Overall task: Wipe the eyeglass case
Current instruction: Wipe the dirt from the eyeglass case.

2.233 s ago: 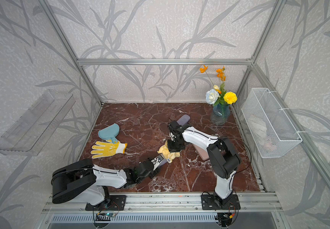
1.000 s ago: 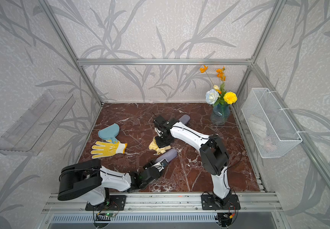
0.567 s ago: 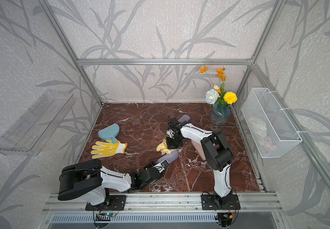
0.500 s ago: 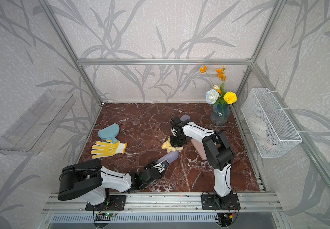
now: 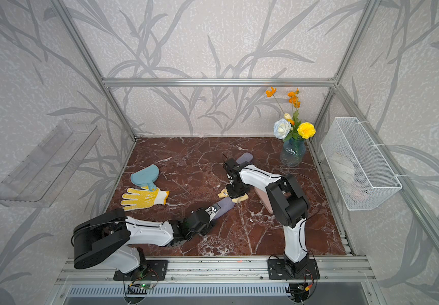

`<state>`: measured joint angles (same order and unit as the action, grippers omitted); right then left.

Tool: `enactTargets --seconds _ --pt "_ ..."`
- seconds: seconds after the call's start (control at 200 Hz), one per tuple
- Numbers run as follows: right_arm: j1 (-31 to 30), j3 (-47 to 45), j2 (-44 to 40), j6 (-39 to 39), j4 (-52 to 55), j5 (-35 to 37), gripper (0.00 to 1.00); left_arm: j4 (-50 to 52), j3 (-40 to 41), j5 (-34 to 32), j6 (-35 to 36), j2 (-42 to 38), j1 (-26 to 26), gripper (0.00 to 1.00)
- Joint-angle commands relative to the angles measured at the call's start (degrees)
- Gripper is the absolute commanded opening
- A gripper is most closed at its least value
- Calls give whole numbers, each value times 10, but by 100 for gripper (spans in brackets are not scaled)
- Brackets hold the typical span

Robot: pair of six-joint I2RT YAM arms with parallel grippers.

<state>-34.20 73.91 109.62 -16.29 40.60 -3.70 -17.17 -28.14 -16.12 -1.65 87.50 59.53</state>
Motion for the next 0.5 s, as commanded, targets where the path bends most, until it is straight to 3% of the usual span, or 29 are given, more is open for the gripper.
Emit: enactTargets --seconds 0.0,0.275,0.495 --pt "-27 -73 -46 -61 47 -135 0 97 -31 6 -59 22 -24 5" --pt "-41 -175 -147 -236 -41 -204 0 167 -72 39 -96 32 -45 3" --pt "6 -200 -187 -244 -34 -228 0 172 -69 51 -110 21 -56 3"
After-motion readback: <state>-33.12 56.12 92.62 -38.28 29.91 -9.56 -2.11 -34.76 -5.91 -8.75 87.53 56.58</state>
